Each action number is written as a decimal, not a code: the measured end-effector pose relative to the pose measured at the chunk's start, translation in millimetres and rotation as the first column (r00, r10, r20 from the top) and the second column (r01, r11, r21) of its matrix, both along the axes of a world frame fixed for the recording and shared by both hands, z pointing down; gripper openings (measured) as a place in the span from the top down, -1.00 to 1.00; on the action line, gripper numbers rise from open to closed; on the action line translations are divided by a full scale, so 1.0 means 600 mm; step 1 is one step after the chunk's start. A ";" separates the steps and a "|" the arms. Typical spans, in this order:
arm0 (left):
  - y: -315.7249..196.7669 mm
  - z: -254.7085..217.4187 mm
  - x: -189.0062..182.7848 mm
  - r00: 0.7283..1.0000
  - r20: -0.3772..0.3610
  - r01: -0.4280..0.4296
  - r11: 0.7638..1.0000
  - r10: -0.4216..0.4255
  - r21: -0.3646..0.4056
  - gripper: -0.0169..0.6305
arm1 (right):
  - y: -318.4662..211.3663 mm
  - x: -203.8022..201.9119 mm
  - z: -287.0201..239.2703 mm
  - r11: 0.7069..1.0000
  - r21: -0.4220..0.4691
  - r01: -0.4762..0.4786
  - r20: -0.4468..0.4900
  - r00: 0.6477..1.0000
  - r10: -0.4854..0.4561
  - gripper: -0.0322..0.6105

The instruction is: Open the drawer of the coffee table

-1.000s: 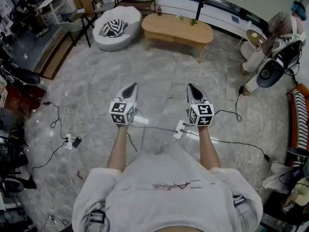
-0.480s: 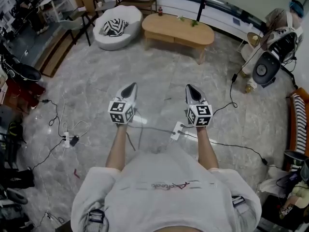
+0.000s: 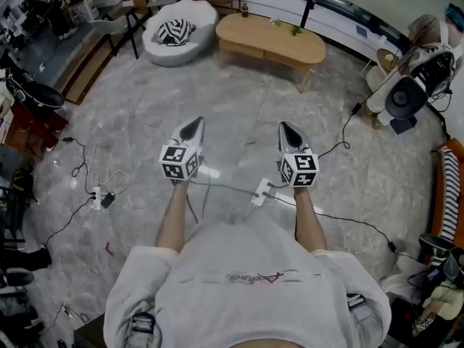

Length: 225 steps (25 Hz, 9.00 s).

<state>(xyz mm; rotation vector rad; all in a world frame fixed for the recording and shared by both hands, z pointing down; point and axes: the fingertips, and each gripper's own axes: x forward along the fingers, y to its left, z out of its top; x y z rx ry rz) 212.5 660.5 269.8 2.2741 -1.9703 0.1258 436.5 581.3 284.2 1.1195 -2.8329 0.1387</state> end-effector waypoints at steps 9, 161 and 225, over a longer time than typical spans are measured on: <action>-0.003 0.003 0.015 1.000 0.017 0.017 1.000 -0.016 -0.026 0.95 | -0.022 0.032 0.012 0.999 -0.031 -0.007 0.018 1.000 0.008 0.89; -1.692 0.186 -0.754 0.959 -0.144 -0.271 0.938 0.244 -0.216 0.95 | -1.609 -0.804 0.166 0.965 -0.222 -0.140 -0.141 0.984 0.111 0.89; -1.702 0.919 -0.779 0.932 -0.217 -0.360 0.799 0.289 -0.482 0.95 | -1.612 -0.799 0.857 0.846 -0.447 -0.291 -0.165 0.956 0.241 0.89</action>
